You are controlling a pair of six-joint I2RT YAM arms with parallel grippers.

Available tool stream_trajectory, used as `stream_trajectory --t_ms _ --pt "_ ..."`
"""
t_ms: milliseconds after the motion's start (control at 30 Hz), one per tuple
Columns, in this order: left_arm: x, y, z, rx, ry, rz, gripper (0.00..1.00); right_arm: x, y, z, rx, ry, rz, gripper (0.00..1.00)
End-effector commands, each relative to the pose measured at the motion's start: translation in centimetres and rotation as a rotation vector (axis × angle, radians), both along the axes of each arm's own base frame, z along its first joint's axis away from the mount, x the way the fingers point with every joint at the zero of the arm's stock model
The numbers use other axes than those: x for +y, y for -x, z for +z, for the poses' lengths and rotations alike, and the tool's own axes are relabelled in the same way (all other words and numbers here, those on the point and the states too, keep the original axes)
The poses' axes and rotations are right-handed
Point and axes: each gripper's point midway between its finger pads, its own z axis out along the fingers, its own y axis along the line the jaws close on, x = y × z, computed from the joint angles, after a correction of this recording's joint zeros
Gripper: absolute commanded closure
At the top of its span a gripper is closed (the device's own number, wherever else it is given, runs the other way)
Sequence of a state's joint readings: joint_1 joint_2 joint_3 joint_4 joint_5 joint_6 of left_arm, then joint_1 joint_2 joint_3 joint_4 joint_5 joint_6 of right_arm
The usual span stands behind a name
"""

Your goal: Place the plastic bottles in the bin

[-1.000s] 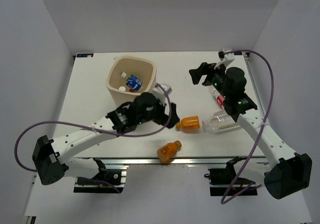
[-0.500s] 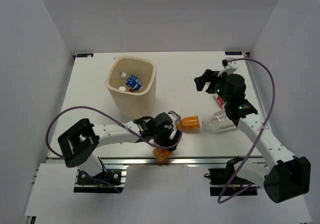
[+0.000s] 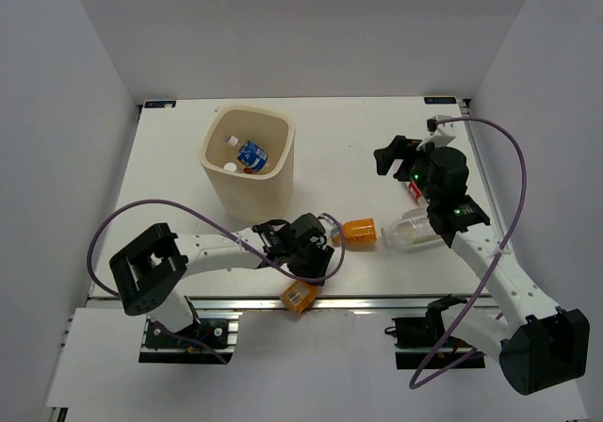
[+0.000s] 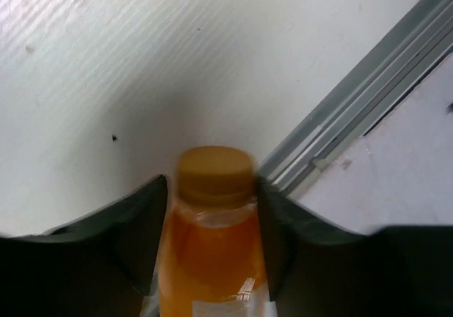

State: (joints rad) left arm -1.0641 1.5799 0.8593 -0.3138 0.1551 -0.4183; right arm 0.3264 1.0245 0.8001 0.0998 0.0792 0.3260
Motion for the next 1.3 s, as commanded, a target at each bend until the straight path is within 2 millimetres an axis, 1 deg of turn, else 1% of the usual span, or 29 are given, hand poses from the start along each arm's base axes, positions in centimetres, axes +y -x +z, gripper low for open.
stream_trajectory --t_ms 0,33,67,133,167,200,233,333,400,433,467,533,600,667,700,767,800,833,867,900,967,1000,1033,1067,1100,1133,1167,1200,1267 --pt "0.9 0.3 1.3 -0.001 -0.007 0.047 0.47 -1.0 -0.1 0.7 -0.033 -0.004 -0.043 0.11" --pt "1.2 0.3 1.1 -0.002 -0.012 0.060 0.57 -1.1 -0.1 0.8 -0.039 -0.004 -0.047 0.11" --pt "1.2 0.2 1.1 -0.001 -0.011 0.072 0.78 -1.2 -0.1 0.8 -0.040 -0.003 -0.053 0.11" --pt "1.0 0.2 1.4 -0.001 0.002 0.072 0.81 -1.3 -0.1 1.0 -0.044 -0.003 -0.056 0.11" --pt "0.8 0.0 1.7 -0.004 0.004 0.073 0.86 -1.3 0.0 1.0 -0.045 -0.002 -0.056 0.11" --pt "0.9 0.0 1.8 -0.003 -0.006 0.070 0.96 -1.4 0.0 1.1 -0.048 -0.001 -0.057 0.11" --pt "1.0 0.0 1.6 -0.002 -0.019 0.071 1.00 -1.6 0.0 1.1 -0.048 0.000 -0.066 0.11" --pt "0.9 -1.0 2.4 -0.043 -0.036 0.088 1.00 -1.8 0.1 1.1 -0.055 -0.001 -0.075 0.11" --pt "0.6 -2.9 4.5 -0.128 -0.023 0.132 1.00 -2.0 0.2 1.2 -0.058 0.000 -0.078 0.11" --pt "0.3 -3.6 5.8 -0.168 -0.002 0.147 1.00 -1.9 0.2 1.2 -0.056 0.000 -0.076 0.11" --pt "-0.8 -4.8 9.1 -0.232 0.081 0.168 1.00 -2.0 0.2 1.3 -0.060 -0.003 -0.080 0.11" --pt "-1.6 -6.6 13.3 -0.349 0.173 0.195 1.00 -1.8 0.3 1.4 -0.063 -0.009 -0.068 0.11" --pt "-3.0 -8.0 20.0 -0.473 0.353 0.209 1.00 -1.7 0.3 1.5 -0.067 -0.017 -0.058 0.11" --pt "-3.4 -8.8 24.3 -0.574 0.439 0.202 1.00 -1.5 0.3 1.7 -0.072 -0.018 -0.043 0.11" --pt "-3.6 -9.4 27.7 -0.624 0.488 0.218 1.00 -1.5 0.3 1.7 -0.072 -0.014 -0.042 0.11" --pt "-2.6 -11.1 30.9 -0.731 0.462 0.271 1.00 -1.7 0.3 1.8 -0.076 -0.013 -0.048 0.11" --pt "-2.0 -11.9 34.4 -0.792 0.497 0.324 1.00 -1.8 0.4 1.8 -0.080 -0.011 -0.049 0.11" --pt "-1.2 -12.6 36.1 -0.862 0.483 0.346 1.00 -1.8 0.4 1.8 -0.082 -0.010 -0.043 0.11" --pt "0.5 -14.1 37.9 -0.927 0.470 0.449 1.00 -1.7 0.4 1.7 -0.083 -0.002 -0.034 0.11" --pt "1.6 -14.8 40.3 -0.970 0.488 0.501 1.00 -1.0 0.7 1.6 -0.096 0.040 0.030 0.11" --pt "4.2 -16.6 42.8 -1.049 0.482 0.600 1.00 0.8 1.6 1.2 -0.115 0.126 0.187 0.11" --pt "5.2 -17.2 43.7 -1.078 0.484 0.629 1.00 2.7 2.6 1.3 -0.123 0.150 0.331 0.11" --pt "6.5 -17.7 44.5 -1.118 0.469 0.652 1.00 3.3 3.4 0.1 -0.102 0.207 0.409 0.11" --pt "9.1 -19.5 45.2 -1.155 0.449 0.751 1.00 4.2 3.9 -0.7 -0.095 0.234 0.497 0.11" --pt "10.2 -20.4 45.3 -1.166 0.431 0.774 1.00 5.5 5.3 -1.0 -0.107 0.235 0.624 0.11" --pt "11.4 -21.5 45.6 -1.160 0.436 0.811 1.00 5.7 5.8 -1.8 -0.099 0.269 0.678 0.11" --pt "13.5 -23.3 45.2 -1.161 0.405 0.841 1.00 6.1 6.2 -2.7 -0.088 0.280 0.731 0.11" --pt "14.2 -24.0 44.9 -1.158 0.398 0.855 1.00 6.8 7.2 -3.1 -0.087 0.280 0.814 0.11" --pt "16.0 -26.2 43.5 -1.168 0.346 0.907 1.00 7.0 7.9 -4.1 -0.054 0.309 0.881 0.11"
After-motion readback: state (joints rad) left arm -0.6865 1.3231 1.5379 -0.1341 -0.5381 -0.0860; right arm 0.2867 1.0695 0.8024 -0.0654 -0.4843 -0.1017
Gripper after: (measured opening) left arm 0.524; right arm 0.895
